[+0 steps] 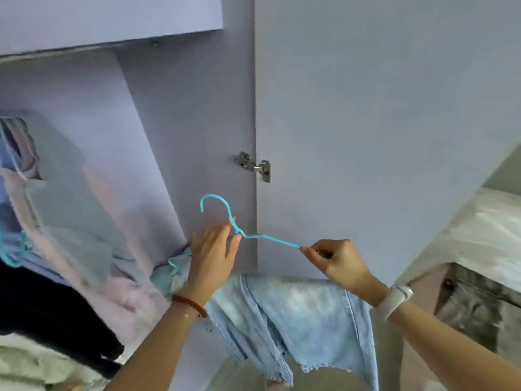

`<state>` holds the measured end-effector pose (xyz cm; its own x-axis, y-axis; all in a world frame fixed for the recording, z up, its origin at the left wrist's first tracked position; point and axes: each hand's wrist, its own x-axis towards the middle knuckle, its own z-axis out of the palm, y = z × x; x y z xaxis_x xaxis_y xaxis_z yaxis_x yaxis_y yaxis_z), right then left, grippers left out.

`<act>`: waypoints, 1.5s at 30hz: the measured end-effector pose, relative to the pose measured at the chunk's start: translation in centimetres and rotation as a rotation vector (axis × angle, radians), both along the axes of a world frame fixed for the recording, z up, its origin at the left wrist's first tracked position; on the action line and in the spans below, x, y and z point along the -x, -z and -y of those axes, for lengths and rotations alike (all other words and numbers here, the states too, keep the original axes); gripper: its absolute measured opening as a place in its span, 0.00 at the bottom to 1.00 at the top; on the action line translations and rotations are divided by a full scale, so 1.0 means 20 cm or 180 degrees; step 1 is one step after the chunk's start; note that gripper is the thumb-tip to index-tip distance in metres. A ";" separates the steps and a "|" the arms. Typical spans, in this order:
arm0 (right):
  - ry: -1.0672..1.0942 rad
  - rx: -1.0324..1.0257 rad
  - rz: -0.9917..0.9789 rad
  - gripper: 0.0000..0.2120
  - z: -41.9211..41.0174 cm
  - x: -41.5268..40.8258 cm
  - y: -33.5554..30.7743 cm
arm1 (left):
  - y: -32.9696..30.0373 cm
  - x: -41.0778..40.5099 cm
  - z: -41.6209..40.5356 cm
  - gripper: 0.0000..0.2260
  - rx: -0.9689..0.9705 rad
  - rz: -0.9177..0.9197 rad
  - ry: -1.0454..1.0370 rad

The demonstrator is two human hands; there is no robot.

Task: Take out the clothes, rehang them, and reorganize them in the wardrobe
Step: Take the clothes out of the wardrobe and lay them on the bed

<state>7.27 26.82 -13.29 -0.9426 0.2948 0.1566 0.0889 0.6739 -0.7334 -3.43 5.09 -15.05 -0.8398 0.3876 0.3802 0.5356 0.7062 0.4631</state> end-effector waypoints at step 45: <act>0.2951 0.0022 -0.0214 0.10 -1.22 -1.80 0.21 | 0.06 -1.49 -2.52 0.14 -0.1071 0.1572 0.2989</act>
<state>43.35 51.15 -17.54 -0.3188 0.9270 0.1978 0.5471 0.3503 -0.7603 26.44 55.51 -16.24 -0.3550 0.8886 0.2905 0.4953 -0.0847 0.8646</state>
